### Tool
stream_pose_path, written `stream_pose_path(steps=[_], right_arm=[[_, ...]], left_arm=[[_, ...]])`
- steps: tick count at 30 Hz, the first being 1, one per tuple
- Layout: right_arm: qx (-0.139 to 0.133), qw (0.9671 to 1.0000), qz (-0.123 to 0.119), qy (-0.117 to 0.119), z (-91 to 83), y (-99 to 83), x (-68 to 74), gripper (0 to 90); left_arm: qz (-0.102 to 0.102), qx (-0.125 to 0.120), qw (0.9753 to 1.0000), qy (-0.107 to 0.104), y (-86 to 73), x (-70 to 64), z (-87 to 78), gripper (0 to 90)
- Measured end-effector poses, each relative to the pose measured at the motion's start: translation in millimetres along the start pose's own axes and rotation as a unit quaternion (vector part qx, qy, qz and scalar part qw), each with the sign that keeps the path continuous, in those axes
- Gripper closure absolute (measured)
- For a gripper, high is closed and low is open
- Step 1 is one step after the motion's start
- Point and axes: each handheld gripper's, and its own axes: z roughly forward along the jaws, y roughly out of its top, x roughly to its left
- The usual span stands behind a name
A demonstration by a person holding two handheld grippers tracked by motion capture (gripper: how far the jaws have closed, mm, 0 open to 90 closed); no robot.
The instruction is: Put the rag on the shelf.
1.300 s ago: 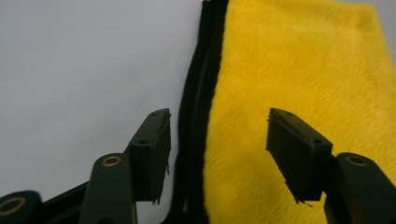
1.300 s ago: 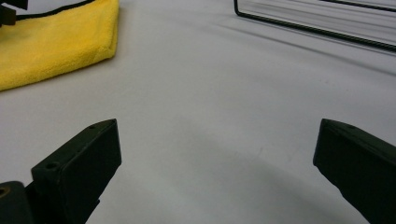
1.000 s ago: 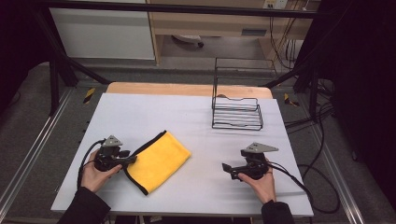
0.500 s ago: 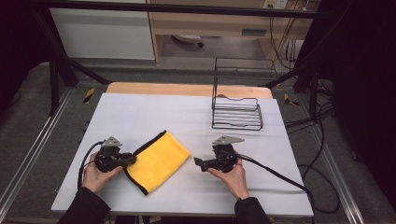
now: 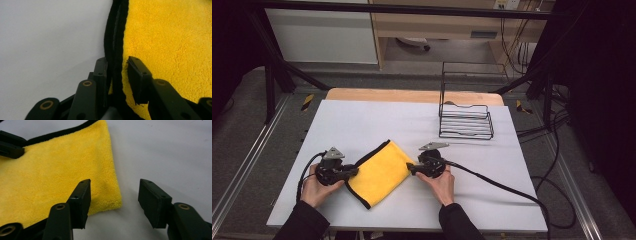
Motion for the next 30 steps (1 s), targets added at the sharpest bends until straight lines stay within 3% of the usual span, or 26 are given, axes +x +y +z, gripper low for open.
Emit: stream_pose_path(steps=[5,17,24,28,30], right_arm=[[0.017,0.9996,0.023,0.005,4.9,-2.0,0.6,55.0],[0.027,0.9971,0.069,0.015,3.9,-3.3,4.9,79.5],[0.021,0.9971,0.067,0.028,-7.0,4.4,4.0,81.8],[0.027,0.9979,0.053,0.026,-19.3,12.0,1.5,82.1],[0.033,0.9985,0.041,0.017,-25.9,14.1,-0.1,82.2]], left_arm=[[-0.004,-0.001,1.0,-0.002,-0.4,0.6,0.0,68.8],[-0.01,0.002,0.9999,-0.001,1.2,-1.9,-1.5,74.9],[-0.016,0.003,0.9999,0.0,2.6,-7.1,-4.9,78.9],[-0.025,0.002,0.9993,-0.027,4.5,-15.6,-6.1,79.1],[-0.024,0.006,0.9993,-0.028,6.3,-25.3,-4.4,79.1]])
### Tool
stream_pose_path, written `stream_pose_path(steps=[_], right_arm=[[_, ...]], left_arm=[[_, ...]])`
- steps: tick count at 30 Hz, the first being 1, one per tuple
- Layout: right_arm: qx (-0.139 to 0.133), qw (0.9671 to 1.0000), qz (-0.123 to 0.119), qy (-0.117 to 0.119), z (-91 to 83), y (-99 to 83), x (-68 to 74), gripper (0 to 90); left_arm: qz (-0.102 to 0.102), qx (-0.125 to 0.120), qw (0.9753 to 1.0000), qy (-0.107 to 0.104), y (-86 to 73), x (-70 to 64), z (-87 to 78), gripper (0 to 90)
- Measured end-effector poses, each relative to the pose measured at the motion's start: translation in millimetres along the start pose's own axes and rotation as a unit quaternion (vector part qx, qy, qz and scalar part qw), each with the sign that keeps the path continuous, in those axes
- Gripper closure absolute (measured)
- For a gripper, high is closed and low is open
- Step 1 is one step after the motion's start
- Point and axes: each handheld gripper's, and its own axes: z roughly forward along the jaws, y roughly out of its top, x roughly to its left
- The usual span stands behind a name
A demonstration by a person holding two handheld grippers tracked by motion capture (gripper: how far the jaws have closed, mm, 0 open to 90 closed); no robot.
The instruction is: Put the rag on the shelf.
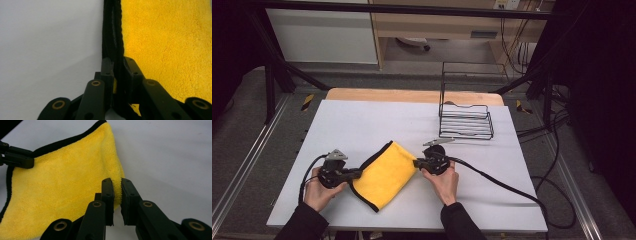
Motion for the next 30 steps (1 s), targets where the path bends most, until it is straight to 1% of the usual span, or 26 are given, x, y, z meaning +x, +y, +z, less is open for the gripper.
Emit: stream_pose_path(steps=[2,3,4,6,8,12,16,17,19,22,25,26,30], right_arm=[[0.009,0.9998,-0.013,-0.009,-6.8,0.8,-1.0,82.2],[0.014,0.9997,-0.018,-0.01,-10.4,1.0,-2.2,82.2],[0.015,0.9996,-0.019,-0.011,-14.0,0.9,-3.7,82.2],[0.02,0.9994,-0.022,-0.016,-21.7,-0.2,-8.5,82.1],[0.022,0.9992,-0.024,-0.022,-29.0,-1.8,-14.6,82.2],[0.03,0.9985,-0.031,-0.035,-39.7,-5.5,-28.5,82.2],[0.031,0.9975,-0.044,-0.046,-45.9,-6.6,-39.5,82.1],[0.031,0.9972,-0.049,-0.047,-46.6,-6.1,-41.4,82.1],[0.029,0.9962,-0.063,-0.052,-46.3,-4.7,-44.7,82.1],[0.024,0.9955,-0.074,-0.055,-41.8,-2.3,-48.6,82.2],[0.015,0.9944,-0.088,-0.056,-34.8,-0.6,-52.8,82.2],[0.012,0.9942,-0.091,-0.056,-32.3,-0.1,-54.2,82.2],[-0.001,0.9931,-0.102,-0.058,-20.0,0.5,-59.3,82.0]], left_arm=[[0.004,0.004,1.0,0.003,1.4,-10.6,2.7,79.1],[0.002,0.004,1.0,0.002,1.7,-15.7,4.2,79.0],[0.0,0.003,1.0,-0.002,2.0,-20.1,5.5,79.1],[-0.008,0.002,0.9998,-0.019,2.2,-28.7,8.3,79.0],[-0.012,0.001,0.9995,-0.028,3.2,-39.3,12.0,79.0],[0.0,-0.003,0.9997,-0.023,7.1,-62.0,21.0,79.0],[0.005,-0.008,0.9996,-0.025,9.1,-76.8,27.2,78.9],[0.008,-0.009,0.9997,-0.021,9.3,-80.6,28.2,78.9],[0.016,-0.01,0.9997,-0.017,9.1,-88.2,29.9,78.8],[0.018,-0.011,0.9997,-0.009,8.1,-96.2,31.9,78.8],[0.02,-0.012,0.9997,-0.006,7.0,-99.5,32.2,78.7],[0.018,-0.012,0.9997,-0.009,6.4,-100.5,32.8,78.6],[0.02,-0.014,0.9997,-0.007,4.9,-102.7,34.3,77.8]])
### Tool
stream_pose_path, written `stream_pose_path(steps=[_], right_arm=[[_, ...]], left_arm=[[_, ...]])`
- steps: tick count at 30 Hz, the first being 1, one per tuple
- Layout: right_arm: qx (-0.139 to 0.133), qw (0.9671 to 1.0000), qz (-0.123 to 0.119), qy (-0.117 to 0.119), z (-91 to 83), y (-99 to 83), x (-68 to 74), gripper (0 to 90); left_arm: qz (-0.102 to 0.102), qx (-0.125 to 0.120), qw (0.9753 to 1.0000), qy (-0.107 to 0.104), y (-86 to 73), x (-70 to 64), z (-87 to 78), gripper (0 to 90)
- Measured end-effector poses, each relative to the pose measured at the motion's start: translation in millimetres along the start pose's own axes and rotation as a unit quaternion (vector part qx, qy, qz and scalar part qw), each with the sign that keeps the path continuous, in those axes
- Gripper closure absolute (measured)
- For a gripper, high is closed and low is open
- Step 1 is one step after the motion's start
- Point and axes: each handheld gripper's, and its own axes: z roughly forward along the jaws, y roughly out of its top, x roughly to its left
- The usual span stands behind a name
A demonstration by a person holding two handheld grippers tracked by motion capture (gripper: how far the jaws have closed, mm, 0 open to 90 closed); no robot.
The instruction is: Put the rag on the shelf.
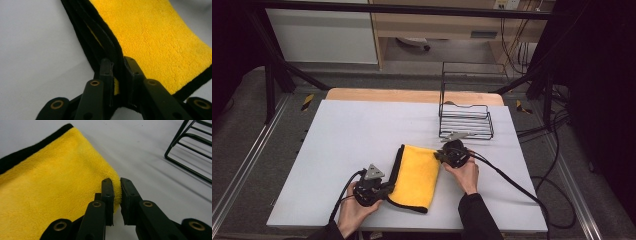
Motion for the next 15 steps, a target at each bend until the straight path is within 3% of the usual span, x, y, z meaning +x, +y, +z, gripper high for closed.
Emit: stream_pose_path(steps=[5,7,10,15], right_arm=[[0.001,0.9999,-0.012,-0.012,15.1,-6.8,0.2,81.2],[-0.006,0.9999,-0.004,-0.008,14.8,-9.3,-0.8,79.8],[-0.025,0.9997,0.0,-0.006,7.4,-9.9,-3.3,74.6],[-0.047,0.9989,0.007,-0.006,-13.5,-11.8,-8.1,57.3]], left_arm=[[0.017,-0.001,0.9999,0.001,-1.0,0.5,-0.3,75.2],[0.025,-0.001,0.9997,-0.002,-0.4,2.4,-1.6,72.8],[0.038,-0.001,0.9992,-0.007,1.5,6.7,-4.5,67.3],[0.05,-0.008,0.9987,-0.009,9.8,17.7,-9.8,53.1]])
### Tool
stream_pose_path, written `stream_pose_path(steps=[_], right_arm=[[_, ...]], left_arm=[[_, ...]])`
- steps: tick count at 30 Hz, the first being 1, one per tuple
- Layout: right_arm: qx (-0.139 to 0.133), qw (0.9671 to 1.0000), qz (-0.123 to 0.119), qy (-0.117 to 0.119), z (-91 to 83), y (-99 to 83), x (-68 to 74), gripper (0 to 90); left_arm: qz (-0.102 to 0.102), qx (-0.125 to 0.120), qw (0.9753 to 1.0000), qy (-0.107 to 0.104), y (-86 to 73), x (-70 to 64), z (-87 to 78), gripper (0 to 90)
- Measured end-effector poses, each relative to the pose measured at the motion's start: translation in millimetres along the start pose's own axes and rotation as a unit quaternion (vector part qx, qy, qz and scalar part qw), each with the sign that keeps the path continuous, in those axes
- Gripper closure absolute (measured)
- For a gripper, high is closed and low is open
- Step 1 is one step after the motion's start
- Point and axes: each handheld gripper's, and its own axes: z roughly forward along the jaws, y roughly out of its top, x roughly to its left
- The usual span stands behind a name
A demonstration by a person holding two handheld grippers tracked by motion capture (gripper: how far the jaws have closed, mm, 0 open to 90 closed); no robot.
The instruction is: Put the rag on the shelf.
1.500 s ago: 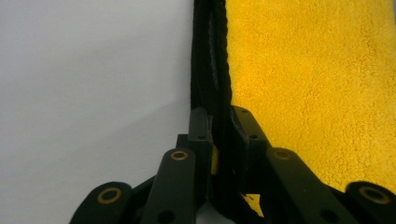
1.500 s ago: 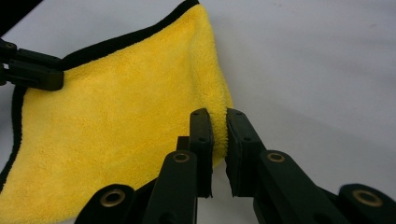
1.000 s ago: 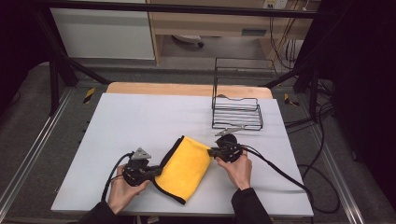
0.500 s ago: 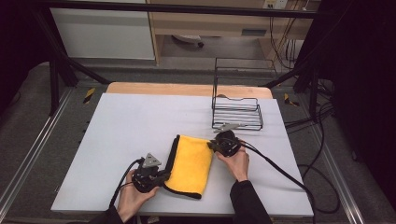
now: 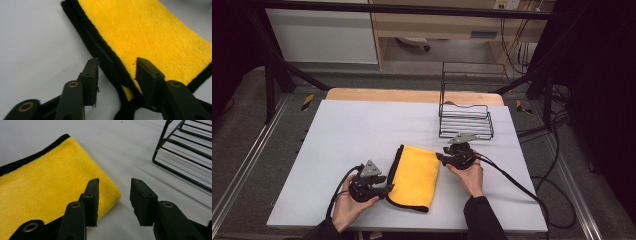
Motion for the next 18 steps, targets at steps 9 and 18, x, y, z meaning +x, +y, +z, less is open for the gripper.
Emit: stream_pose_path(steps=[9,18], right_arm=[[-0.019,0.9993,0.03,0.014,-26.3,-22.0,-7.9,21.9],[-0.02,0.9988,0.04,0.021,-42.4,-39.5,-12.1,8.3]], left_arm=[[-0.009,-0.006,0.9998,0.015,24.6,30.5,0.4,23.2],[-0.008,0.005,0.9991,0.042,56.5,43.6,27.0,14.9]])
